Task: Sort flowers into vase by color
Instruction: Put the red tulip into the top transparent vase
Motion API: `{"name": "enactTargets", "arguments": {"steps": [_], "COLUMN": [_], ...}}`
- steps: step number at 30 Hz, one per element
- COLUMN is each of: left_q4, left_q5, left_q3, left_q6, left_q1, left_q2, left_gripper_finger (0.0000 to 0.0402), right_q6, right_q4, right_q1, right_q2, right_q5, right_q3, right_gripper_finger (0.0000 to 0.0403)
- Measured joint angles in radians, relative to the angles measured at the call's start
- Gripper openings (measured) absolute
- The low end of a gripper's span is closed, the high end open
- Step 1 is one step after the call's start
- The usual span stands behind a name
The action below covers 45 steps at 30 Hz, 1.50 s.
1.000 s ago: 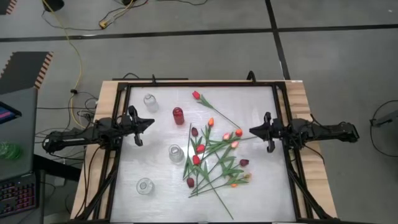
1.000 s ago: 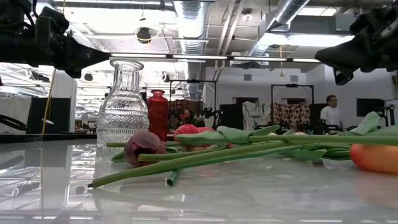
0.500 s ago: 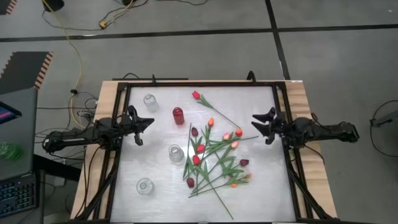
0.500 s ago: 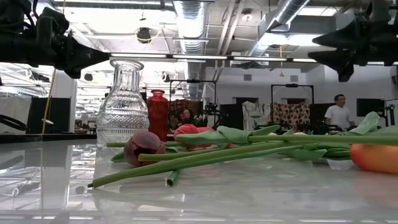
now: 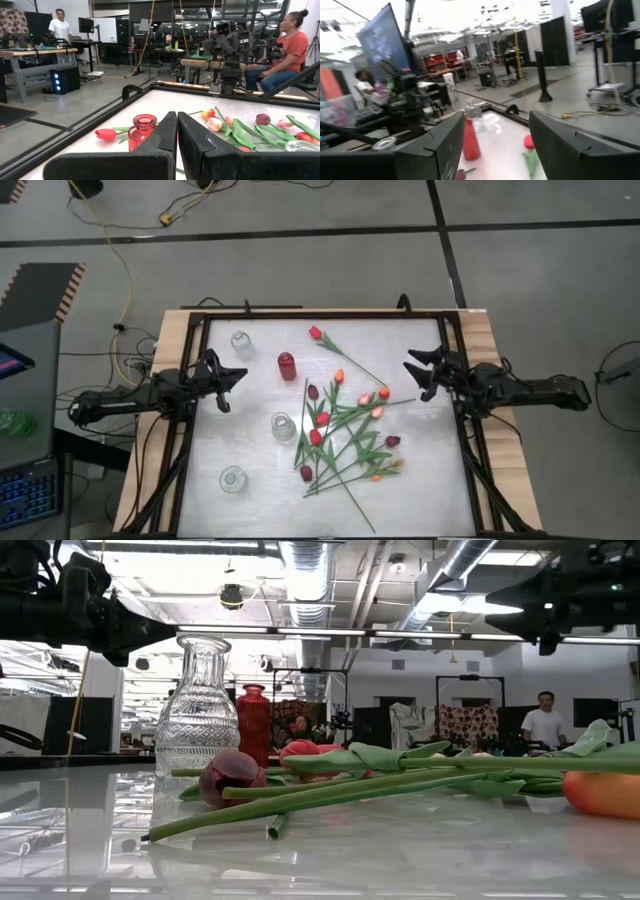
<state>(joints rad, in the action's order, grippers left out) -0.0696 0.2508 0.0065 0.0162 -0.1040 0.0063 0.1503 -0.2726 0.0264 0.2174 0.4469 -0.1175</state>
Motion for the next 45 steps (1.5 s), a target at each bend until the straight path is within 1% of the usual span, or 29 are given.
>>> {"name": "enactTargets", "arguments": {"steps": [7, 13, 15, 19, 24, 29, 32, 38, 45], "left_q4": [0.0, 0.0, 0.0, 0.001, 0.001, 0.001, 0.001, 0.001, 0.002], "left_q5": [0.0, 0.0, 0.0, 0.0, 0.0, 0.0, 0.0, 0.0, -0.001], "left_q3": [0.0, 0.0, 0.0, 0.0, 0.0, 0.0, 0.0, 0.0, 0.0], "left_q6": [0.0, 0.0, 0.0, 0.003, 0.006, 0.007, 0.007, 0.007, 0.007], "left_q1": [0.0, 0.0, 0.0, 0.0, 0.0, 0.0, 0.0, 0.0, 0.0], "left_q2": [0.0, 0.0, 0.0, 0.0, 0.0, 0.0, 0.0, 0.0, 0.0], "left_gripper_finger": [0.0, 0.0, 0.0, 0.0, 0.0, 0.0, 0.0, 0.0, 0.0], "right_q6": [0.004, 0.064, 0.085, 0.114, 0.114, 0.081, 0.053, 0.051, 0.051], "right_q4": [0.024, 0.081, 0.086, 0.09, 0.094, 0.093, 0.093, 0.094, 0.095], "right_q1": [0.111, 0.222, 0.262, 0.341, 0.409, 0.443, 0.446, 0.446, 0.439], "right_q2": [0.201, 0.375, 0.434, 0.547, 0.694, 0.851, 0.946, 1.125, 1.284], "right_q5": [-0.001, -0.014, -0.062, -0.191, -0.244, -0.318, -0.322, -0.33, -0.427], "right_q3": [-0.105, -0.171, -0.19, -0.234, -0.296, -0.367, -0.41, -0.49, -0.559], "right_gripper_finger": [0.025, 0.025, 0.025, 0.025, 0.025, 0.025, 0.025, 0.025, 0.025]}}
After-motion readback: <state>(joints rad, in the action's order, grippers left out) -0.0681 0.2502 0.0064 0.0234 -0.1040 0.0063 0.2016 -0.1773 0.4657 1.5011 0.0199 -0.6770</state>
